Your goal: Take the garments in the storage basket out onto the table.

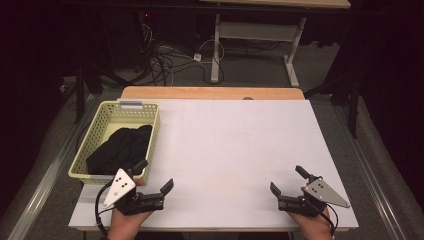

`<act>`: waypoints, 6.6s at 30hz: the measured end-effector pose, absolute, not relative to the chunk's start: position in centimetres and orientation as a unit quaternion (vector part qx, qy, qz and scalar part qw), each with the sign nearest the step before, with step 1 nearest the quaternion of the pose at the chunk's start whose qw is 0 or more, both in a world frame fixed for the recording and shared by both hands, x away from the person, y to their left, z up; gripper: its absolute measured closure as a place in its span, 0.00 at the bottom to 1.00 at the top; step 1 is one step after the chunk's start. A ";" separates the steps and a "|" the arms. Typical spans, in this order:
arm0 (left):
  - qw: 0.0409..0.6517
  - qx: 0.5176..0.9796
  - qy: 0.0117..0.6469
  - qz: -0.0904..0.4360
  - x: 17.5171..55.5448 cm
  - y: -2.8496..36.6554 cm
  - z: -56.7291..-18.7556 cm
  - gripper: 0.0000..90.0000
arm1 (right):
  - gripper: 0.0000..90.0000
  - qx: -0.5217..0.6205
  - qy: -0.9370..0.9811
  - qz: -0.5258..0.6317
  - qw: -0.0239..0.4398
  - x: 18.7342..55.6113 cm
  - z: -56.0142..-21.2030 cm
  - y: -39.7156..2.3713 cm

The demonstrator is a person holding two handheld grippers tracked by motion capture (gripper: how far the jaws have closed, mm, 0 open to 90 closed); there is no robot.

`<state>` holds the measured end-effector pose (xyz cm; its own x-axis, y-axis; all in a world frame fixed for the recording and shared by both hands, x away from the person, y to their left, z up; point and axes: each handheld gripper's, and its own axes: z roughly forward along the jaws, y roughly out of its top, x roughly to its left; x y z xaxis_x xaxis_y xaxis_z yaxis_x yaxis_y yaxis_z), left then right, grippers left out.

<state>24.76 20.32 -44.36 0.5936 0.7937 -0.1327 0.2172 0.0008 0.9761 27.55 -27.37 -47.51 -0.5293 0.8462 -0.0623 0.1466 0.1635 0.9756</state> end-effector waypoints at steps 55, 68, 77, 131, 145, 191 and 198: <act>0.506 0.625 0.517 0.293 24.4 34.3 -45.3 0.00 | 0.00 0.356 0.711 0.512 0.325 28.3 -47.8 -27.1; 0.512 0.657 0.485 0.266 27.6 31.5 -42.2 0.00 | 0.00 0.356 0.706 0.523 0.320 27.5 -47.4 -27.3; 0.485 0.690 0.487 0.227 31.8 30.7 -41.1 0.00 | 0.00 0.359 0.705 0.520 0.322 27.3 -47.4 -27.7; 0.038 0.801 0.598 0.005 42.9 28.5 -44.4 0.00 | 0.00 0.337 0.716 0.528 0.308 27.0 -47.2 -26.6; 0.054 0.801 0.596 0.023 43.3 28.4 -45.0 0.07 | 0.00 0.342 0.718 0.523 0.305 27.2 -47.6 -26.7; 0.074 0.805 0.589 0.004 42.1 30.6 -37.9 0.46 | 0.00 0.353 0.706 0.530 0.308 27.2 -47.3 -27.3; 0.079 0.805 0.587 -0.001 42.0 30.7 -37.4 0.46 | 0.00 0.352 0.707 0.530 0.310 27.1 -47.2 -27.4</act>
<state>42.04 30.73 -37.43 0.3097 0.9461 -0.0943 0.9464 -0.2972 0.1266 27.14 -27.35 -47.24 -0.5606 0.8255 -0.0652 0.1684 0.1907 0.9671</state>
